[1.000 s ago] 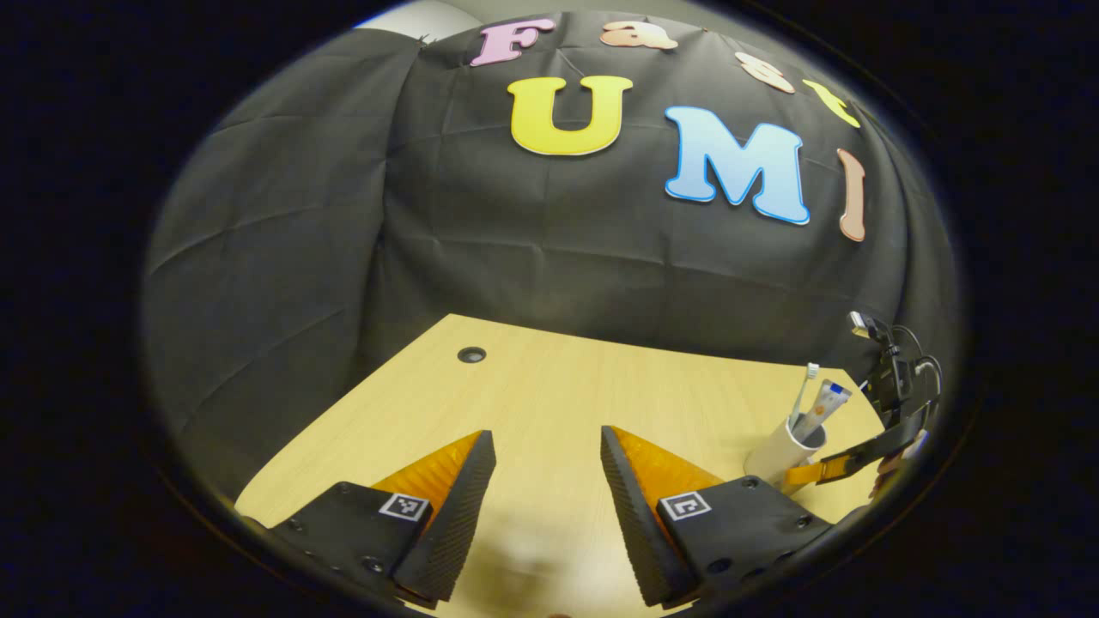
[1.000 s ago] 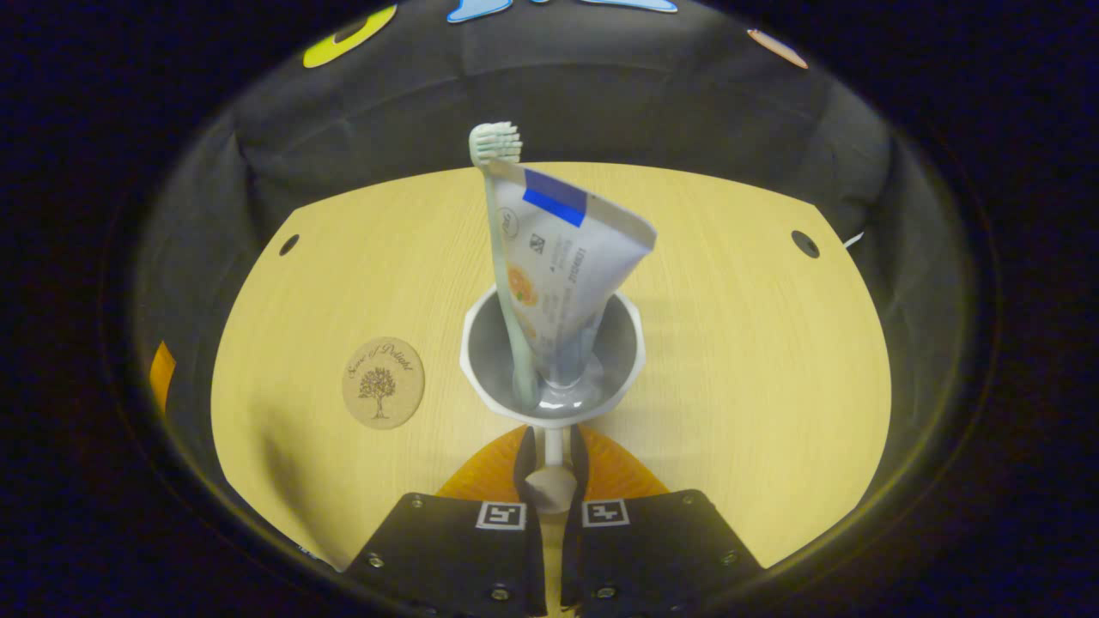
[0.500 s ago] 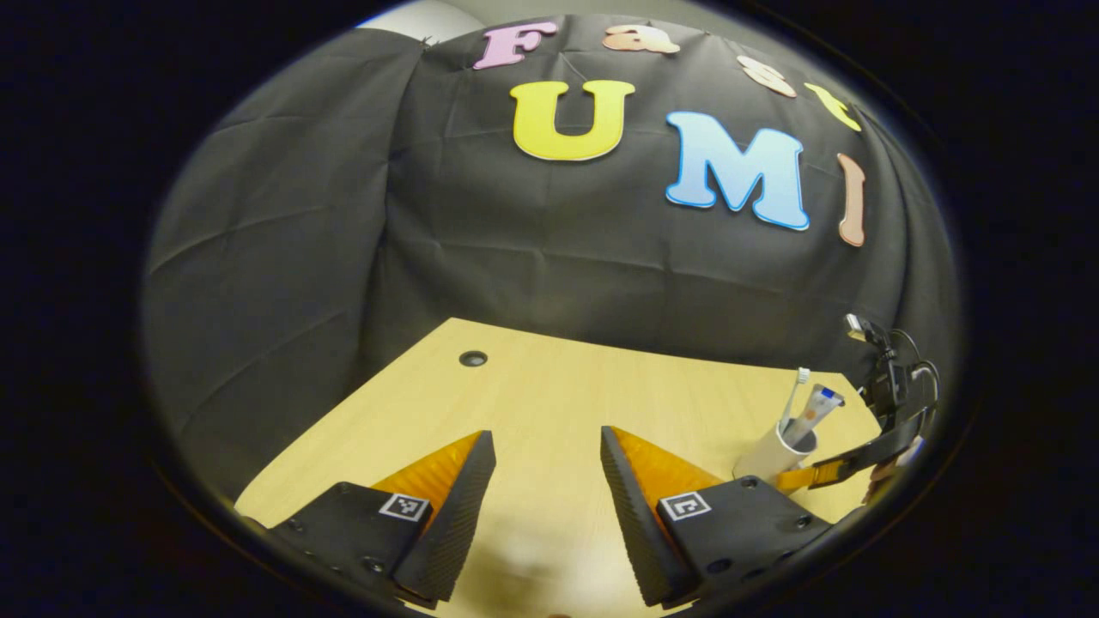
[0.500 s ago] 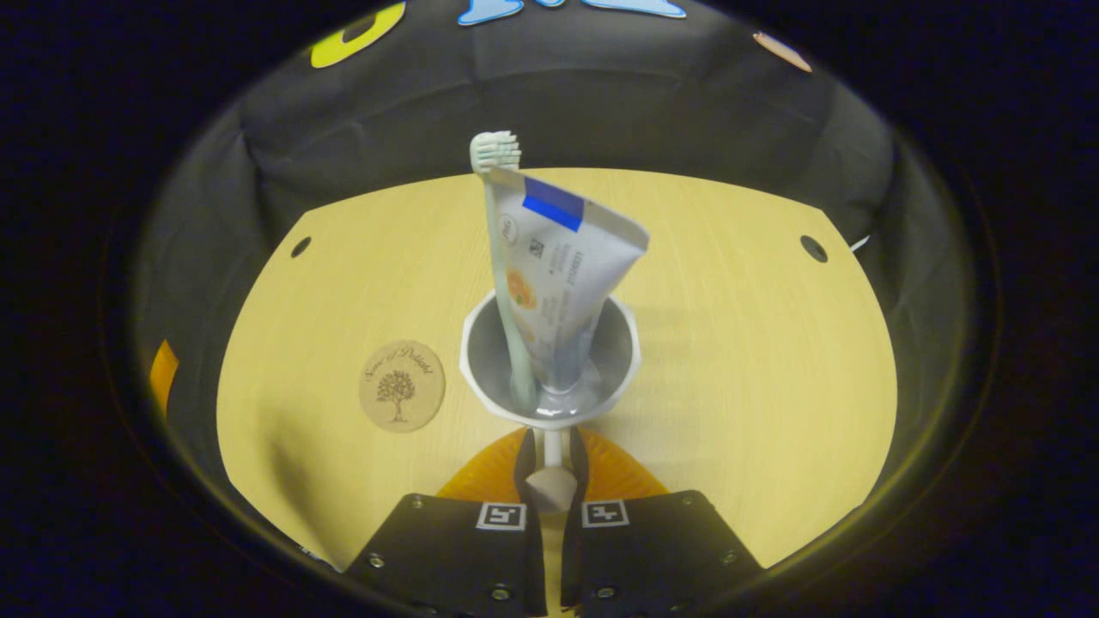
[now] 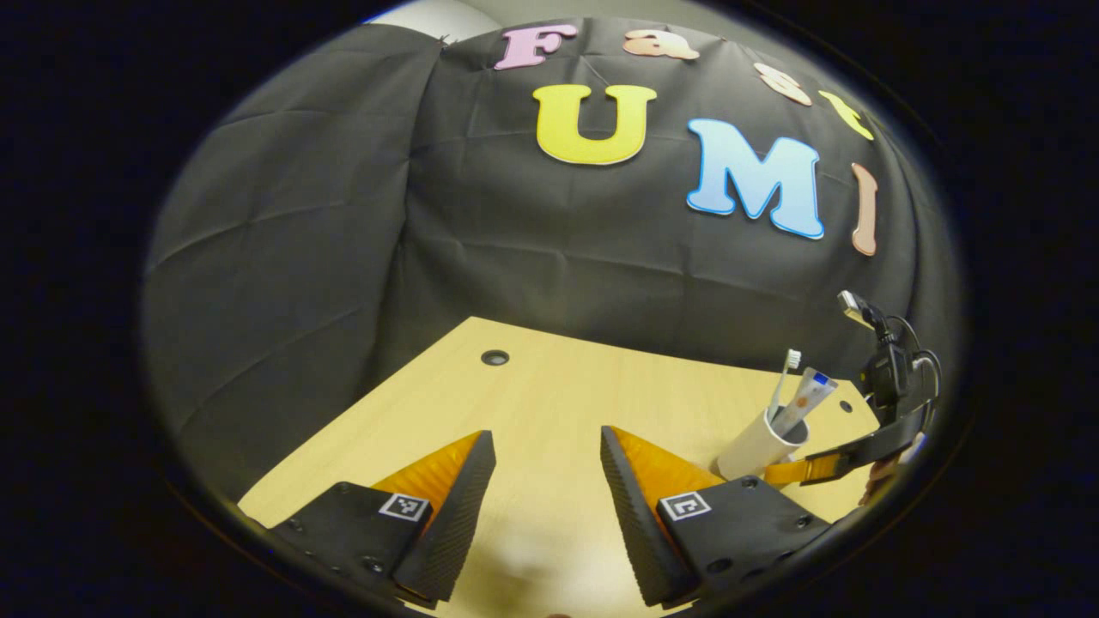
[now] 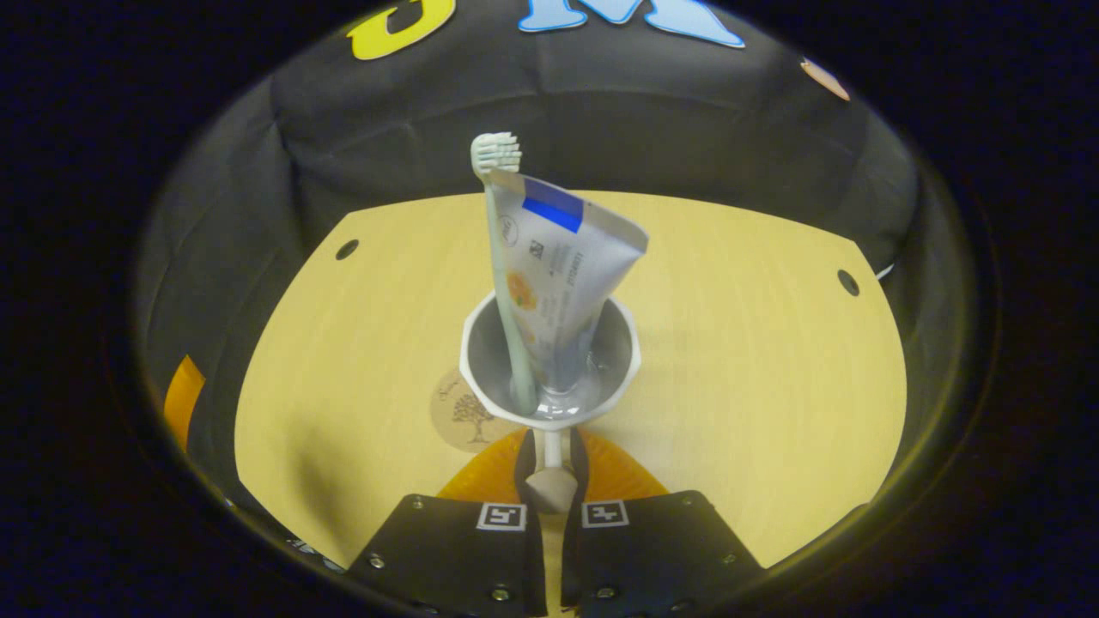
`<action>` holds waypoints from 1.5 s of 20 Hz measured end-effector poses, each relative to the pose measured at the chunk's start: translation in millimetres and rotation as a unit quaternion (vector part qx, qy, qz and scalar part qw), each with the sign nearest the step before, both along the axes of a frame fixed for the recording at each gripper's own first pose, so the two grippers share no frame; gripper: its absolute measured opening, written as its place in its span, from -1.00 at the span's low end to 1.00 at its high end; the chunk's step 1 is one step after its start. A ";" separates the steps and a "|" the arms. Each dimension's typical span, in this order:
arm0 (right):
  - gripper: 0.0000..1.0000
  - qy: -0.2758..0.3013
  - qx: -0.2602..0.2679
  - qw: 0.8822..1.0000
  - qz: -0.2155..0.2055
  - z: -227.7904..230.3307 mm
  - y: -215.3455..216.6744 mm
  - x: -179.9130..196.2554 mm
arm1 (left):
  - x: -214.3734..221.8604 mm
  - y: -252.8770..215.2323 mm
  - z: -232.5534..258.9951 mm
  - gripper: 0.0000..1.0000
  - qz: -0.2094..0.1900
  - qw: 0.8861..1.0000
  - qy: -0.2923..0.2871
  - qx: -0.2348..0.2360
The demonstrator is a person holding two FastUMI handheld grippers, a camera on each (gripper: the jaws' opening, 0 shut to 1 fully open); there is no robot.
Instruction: Put the toothbrush and toothpaste on the desktop into the cup, then pick up the cup and place it on the coaster on the desktop.
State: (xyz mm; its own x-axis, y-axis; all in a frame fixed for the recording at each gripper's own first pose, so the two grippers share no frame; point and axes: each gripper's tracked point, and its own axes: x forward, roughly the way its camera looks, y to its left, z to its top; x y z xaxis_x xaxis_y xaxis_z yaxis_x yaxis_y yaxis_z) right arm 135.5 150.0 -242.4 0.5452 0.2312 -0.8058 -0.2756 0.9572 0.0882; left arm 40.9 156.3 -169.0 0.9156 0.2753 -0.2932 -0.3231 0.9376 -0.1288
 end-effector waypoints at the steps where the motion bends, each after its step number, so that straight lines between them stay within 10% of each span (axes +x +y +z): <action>1: -0.82 -0.002 -0.001 1.000 0.010 1.1 6.6 -1.1 | -3.5 5.3 0.1 0.65 0.003 1.000 0.000 0.000; 21: -0.82 0.015 -0.041 0.998 0.051 -33.7 61.0 0.0 | -49.2 63.0 -8.1 0.73 0.044 0.999 0.000 -0.007; 30: -0.48 -0.008 0.013 0.999 0.038 -0.9 47.7 -6.8 | -29.7 29.7 4.9 0.65 0.005 1.000 -0.006 0.002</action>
